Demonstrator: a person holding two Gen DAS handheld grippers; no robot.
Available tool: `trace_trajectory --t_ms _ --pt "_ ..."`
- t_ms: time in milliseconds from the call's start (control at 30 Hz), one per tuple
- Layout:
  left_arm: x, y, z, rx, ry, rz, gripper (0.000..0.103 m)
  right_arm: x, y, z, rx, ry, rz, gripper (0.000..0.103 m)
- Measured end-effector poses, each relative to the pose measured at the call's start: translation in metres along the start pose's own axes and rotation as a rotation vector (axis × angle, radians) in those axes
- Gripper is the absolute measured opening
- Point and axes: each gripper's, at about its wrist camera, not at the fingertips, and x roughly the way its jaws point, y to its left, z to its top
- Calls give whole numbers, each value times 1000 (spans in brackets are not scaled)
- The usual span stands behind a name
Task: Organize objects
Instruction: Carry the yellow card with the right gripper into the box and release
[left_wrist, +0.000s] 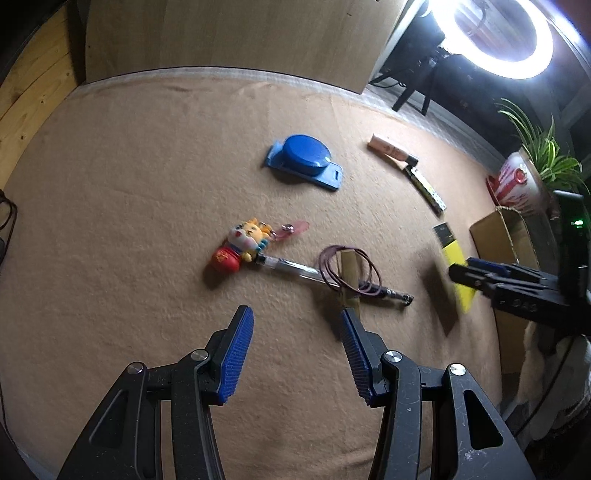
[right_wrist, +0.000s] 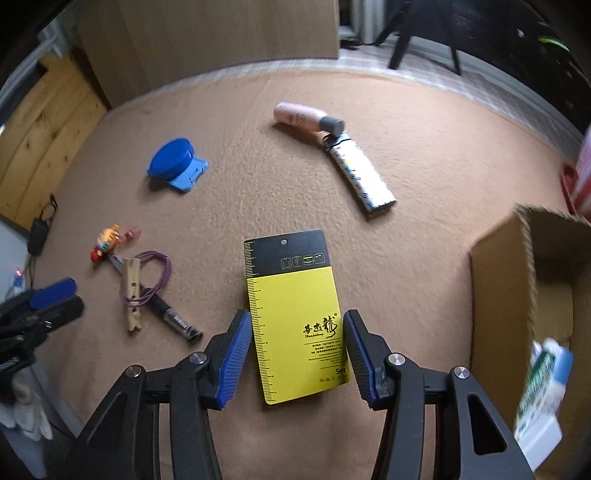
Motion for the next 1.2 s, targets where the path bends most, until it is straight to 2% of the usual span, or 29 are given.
trace_trajectory --t_ms 267,500,800,1067,1200 --pt "8 -20 -2 38 20 -23 52 -49 -10 -19 42 -101 -44 47" --pt "13 -35 1 72 24 -21 52 -76 -52 -35 126 -135 -111 47" --pt "17 -38 2 80 33 -16 52 -92 -103 -54 241 -151 -171 47" --pt "28 -42 1 90 52 -13 52 -94 -118 -61 278 -153 -194 47" --pt "32 -42 6 82 59 -23 50 -98 -119 -64 289 -171 -207 50"
